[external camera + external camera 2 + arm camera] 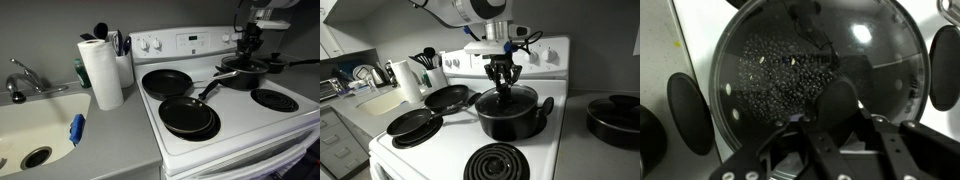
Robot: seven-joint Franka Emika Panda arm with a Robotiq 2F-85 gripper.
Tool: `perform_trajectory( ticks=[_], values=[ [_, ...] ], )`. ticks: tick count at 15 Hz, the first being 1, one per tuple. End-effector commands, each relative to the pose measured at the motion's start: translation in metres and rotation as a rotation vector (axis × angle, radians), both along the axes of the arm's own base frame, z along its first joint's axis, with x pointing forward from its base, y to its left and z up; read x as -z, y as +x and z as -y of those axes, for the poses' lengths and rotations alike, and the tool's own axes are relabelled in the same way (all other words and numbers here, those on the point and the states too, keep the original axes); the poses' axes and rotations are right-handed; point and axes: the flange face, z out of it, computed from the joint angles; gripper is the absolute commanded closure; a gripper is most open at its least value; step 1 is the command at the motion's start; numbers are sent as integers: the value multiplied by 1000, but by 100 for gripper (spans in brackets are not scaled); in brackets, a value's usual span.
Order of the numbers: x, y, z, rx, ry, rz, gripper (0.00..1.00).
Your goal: Cover the pot with the lid
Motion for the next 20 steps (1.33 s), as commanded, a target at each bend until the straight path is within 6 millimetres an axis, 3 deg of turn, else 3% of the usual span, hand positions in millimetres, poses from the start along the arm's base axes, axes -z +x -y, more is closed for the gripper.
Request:
perform_trajectory(
  ticks=[1, 10, 15, 16, 18, 20],
  values=[
    [12, 14, -1, 7, -22, 35, 86],
    [10, 20, -3, 9, -39, 134, 86],
    [5, 6, -17, -11, -46, 131, 86],
    [3, 4, -20, -7, -49, 133, 36],
    [-3, -4, -28, -12, -50, 135, 29],
    [-17, -12, -39, -20, -68, 152, 14]
  ],
)
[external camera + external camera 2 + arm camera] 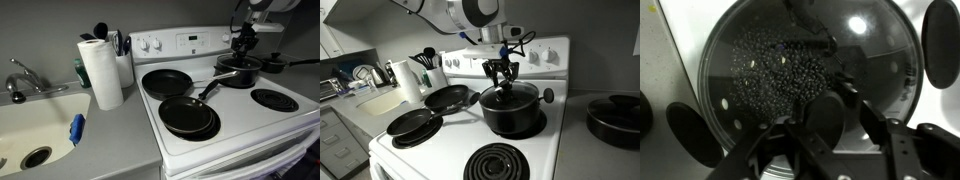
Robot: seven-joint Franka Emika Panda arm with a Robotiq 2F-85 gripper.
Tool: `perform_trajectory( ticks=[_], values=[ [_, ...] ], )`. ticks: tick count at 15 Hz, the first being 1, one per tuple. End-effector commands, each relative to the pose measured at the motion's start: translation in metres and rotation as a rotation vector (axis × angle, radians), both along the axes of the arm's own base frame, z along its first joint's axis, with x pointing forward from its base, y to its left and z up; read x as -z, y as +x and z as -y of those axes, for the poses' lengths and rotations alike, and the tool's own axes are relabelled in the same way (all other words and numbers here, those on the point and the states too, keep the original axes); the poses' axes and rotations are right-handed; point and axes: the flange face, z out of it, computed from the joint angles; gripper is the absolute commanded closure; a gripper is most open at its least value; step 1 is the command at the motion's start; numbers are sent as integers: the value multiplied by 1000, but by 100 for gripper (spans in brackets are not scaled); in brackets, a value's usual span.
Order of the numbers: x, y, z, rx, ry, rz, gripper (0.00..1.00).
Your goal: Cover the pot with the lid
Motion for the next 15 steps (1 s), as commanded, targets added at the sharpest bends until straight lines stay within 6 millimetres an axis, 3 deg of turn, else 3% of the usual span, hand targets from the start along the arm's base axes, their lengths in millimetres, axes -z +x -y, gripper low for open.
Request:
perform_trajectory(
  ticks=[1, 2, 3, 8, 15],
  values=[
    [-23, -24, -26, -9, -37, 34, 6],
    [-30, -27, -31, -10, -52, 43, 2],
    [-50, -27, -26, -9, -77, 61, 0],
    [-108, -52, -43, 53, -130, 58, 0],
    [-126, -78, -53, 113, -81, -4, 0]
  ],
)
